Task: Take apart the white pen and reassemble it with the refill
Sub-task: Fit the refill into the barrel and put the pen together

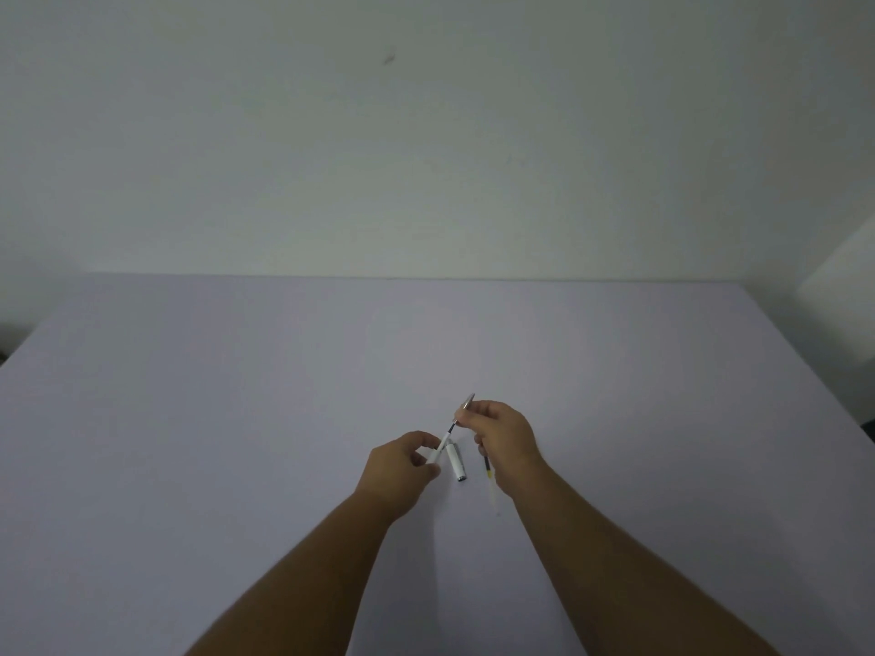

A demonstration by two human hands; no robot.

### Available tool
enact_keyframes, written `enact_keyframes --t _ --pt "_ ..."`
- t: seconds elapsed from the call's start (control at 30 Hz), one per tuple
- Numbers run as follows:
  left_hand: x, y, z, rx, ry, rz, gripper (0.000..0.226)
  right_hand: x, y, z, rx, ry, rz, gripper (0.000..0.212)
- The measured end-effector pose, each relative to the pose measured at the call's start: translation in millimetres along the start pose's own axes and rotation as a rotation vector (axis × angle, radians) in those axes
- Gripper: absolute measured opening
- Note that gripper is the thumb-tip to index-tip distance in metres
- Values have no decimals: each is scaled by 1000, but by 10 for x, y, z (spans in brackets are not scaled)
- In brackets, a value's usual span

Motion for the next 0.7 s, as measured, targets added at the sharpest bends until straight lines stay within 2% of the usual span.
enact_keyframes --t 0.07,0.33,0.53,0.7 --pt "0 0 13 -8 6 6 22 13 3 7 31 -8 -11 7" --pt "-16 8 68 -55 20 44 29 71 94 20 131 -27 -101 11" --pt "-22 -2 90 -128 18 74 18 105 162 28 158 -23 -198 14" --pt "-13 -4 140 -175 40 89 10 81 156 48 214 43 -191 22"
Point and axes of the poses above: each hand's wrist, its own x-axis away from the middle knuckle, its own y-axis out of the palm, z = x × y, the point moved 6 cm from there along -x, towards the middle knuckle, and after that the axes turned 6 degrees about x, right-handed, at the moved point
